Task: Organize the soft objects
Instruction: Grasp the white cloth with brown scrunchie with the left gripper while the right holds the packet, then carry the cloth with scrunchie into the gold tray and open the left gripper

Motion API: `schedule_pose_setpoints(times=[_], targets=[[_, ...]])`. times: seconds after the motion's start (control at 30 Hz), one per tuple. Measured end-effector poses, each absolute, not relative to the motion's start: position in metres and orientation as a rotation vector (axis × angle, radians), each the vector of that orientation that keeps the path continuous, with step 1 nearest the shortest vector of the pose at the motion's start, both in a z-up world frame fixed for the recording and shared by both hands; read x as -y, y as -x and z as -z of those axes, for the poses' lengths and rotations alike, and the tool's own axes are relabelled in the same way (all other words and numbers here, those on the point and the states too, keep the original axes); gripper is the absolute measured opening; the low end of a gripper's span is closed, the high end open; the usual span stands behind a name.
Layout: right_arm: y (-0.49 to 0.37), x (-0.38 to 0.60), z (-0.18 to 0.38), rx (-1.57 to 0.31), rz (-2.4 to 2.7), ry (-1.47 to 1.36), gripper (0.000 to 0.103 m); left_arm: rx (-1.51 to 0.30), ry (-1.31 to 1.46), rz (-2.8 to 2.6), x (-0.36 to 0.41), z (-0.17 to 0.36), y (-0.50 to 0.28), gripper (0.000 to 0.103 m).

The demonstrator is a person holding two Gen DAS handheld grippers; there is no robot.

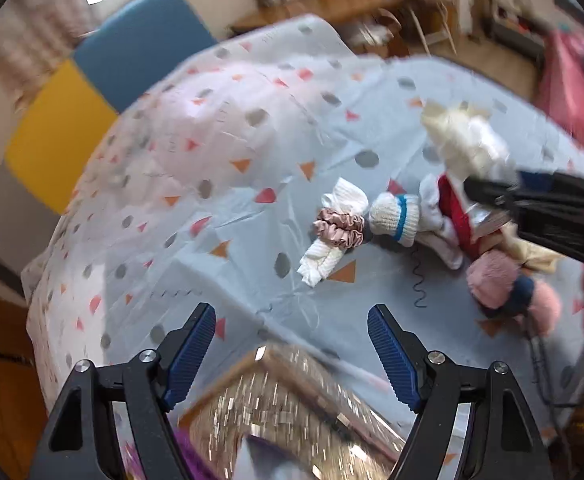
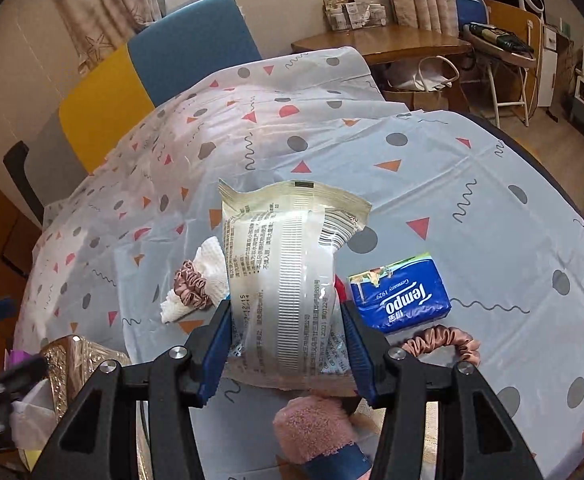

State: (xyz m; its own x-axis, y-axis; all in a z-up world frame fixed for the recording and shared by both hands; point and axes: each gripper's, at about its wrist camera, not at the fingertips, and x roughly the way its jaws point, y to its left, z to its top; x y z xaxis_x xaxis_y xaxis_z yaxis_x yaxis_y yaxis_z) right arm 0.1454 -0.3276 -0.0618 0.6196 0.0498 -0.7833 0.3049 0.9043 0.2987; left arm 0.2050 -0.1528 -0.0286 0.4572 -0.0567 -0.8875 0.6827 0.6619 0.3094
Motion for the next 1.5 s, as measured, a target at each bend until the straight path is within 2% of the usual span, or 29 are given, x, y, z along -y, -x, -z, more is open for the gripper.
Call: schedule_pose_setpoints(times=[0.2,0.53,0.57,0.6,0.63,0.67,0.7,0.73,0.8,1.0,1.23,1.5], targets=[[-0.145,0.327,0.062,-0.901,0.127,-0.453,0.053,-1.081,-0.909,0.556,0.199,0.075,-0.229,0.08],[-0.141,0.336,0.06,-0.892,0.135,-0.499,0.053,-1.154,-0.937,0.552,0.232,0.127,-0.273,0.078],[-0.141,0.335,0.06,-0.892,0.127,-0.502,0.053,-1.155,-0.926,0.556,0.232,0.13,-0.275,0.076],[-0.141,0.335,0.06,-0.89,0.121,-0.504,0.053,-1.16,-0.916,0.561,0.232,0.133,-0.277,0.066],[-0.141,0.334,0.06,-0.89,0.12,-0.502,0.053,-1.176,-0.904,0.564,0.231,0.138,-0.279,0.048],[-0.141,0.333,0.06,-0.89,0.119,-0.499,0.053,-1.196,-0.898,0.562,0.229,0.142,-0.282,0.038],[-0.142,0.332,0.06,-0.894,0.12,-0.494,0.053,-1.201,-0.899,0.558,0.226,0.144,-0.282,0.036],[-0.142,0.332,0.061,-0.897,0.121,-0.491,0.053,-1.188,-0.891,0.561,0.225,0.142,-0.281,0.031],[-0.142,0.331,0.061,-0.898,0.12,-0.489,0.053,-1.19,-0.857,0.566,0.22,0.136,-0.28,0.03],[-0.147,0.326,0.067,-0.917,0.111,-0.462,0.053,-1.141,-0.753,0.503,0.192,0.097,-0.283,0.029],[-0.158,0.286,0.081,-0.998,-0.017,-0.337,0.053,-1.108,-0.468,0.406,0.15,0.033,-0.289,0.03],[-0.162,0.241,0.107,-1.094,-0.133,-0.17,0.053,-1.003,-0.177,0.128,0.04,-0.043,-0.304,0.03]])
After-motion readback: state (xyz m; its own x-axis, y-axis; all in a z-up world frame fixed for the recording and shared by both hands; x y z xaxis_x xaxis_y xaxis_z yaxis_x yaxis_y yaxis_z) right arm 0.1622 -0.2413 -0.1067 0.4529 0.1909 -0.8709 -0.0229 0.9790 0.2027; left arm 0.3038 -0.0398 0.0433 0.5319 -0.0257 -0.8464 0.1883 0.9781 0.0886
